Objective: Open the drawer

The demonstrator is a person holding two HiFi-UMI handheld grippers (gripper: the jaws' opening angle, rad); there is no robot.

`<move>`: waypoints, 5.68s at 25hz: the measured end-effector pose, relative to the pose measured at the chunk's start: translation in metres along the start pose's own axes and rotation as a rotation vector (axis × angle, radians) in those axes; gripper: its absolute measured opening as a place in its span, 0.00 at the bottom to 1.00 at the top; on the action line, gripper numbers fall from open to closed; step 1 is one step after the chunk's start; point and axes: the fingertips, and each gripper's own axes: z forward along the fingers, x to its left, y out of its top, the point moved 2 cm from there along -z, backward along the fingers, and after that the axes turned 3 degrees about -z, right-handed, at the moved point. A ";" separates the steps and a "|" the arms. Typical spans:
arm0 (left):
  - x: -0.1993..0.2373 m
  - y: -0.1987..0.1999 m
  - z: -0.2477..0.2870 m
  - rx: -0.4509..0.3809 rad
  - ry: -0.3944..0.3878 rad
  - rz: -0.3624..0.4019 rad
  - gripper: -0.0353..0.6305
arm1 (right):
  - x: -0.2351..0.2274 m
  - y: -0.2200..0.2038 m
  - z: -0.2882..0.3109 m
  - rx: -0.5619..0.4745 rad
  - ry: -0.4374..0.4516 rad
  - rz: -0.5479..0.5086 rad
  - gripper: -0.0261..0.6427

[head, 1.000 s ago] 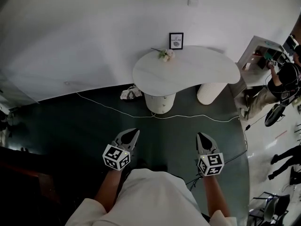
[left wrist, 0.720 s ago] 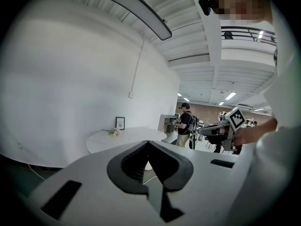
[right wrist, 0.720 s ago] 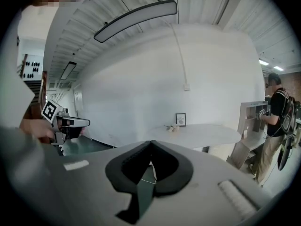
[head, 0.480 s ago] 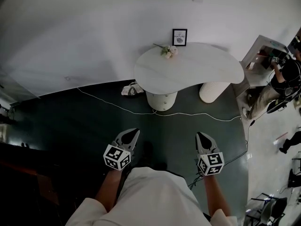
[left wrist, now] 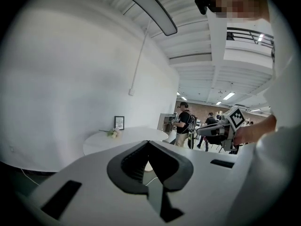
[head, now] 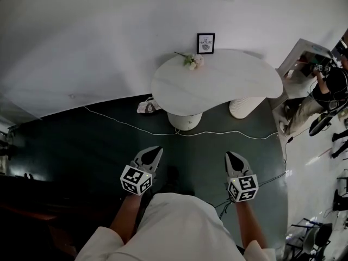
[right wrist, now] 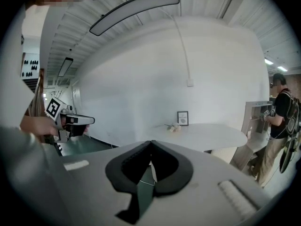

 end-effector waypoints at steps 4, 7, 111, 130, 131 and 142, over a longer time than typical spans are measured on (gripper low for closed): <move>0.026 0.007 0.022 0.020 -0.022 0.000 0.06 | -0.004 0.006 0.029 0.018 -0.013 0.006 0.04; 0.045 0.012 0.038 0.033 -0.037 -0.001 0.06 | -0.008 0.010 0.051 0.034 -0.024 0.008 0.04; 0.097 -0.277 0.283 0.386 -0.003 -0.083 0.06 | -0.052 -0.299 0.371 0.186 0.100 0.015 0.20; 0.167 -0.362 0.293 0.424 0.043 -0.108 0.06 | -0.045 -0.356 0.476 0.073 0.052 -0.031 0.23; 0.168 -0.366 0.295 0.426 0.042 -0.112 0.06 | -0.045 -0.357 0.481 0.065 0.048 -0.038 0.23; 0.189 -0.382 0.312 0.401 0.055 -0.114 0.06 | -0.056 -0.363 0.525 -0.038 -0.034 -0.109 0.25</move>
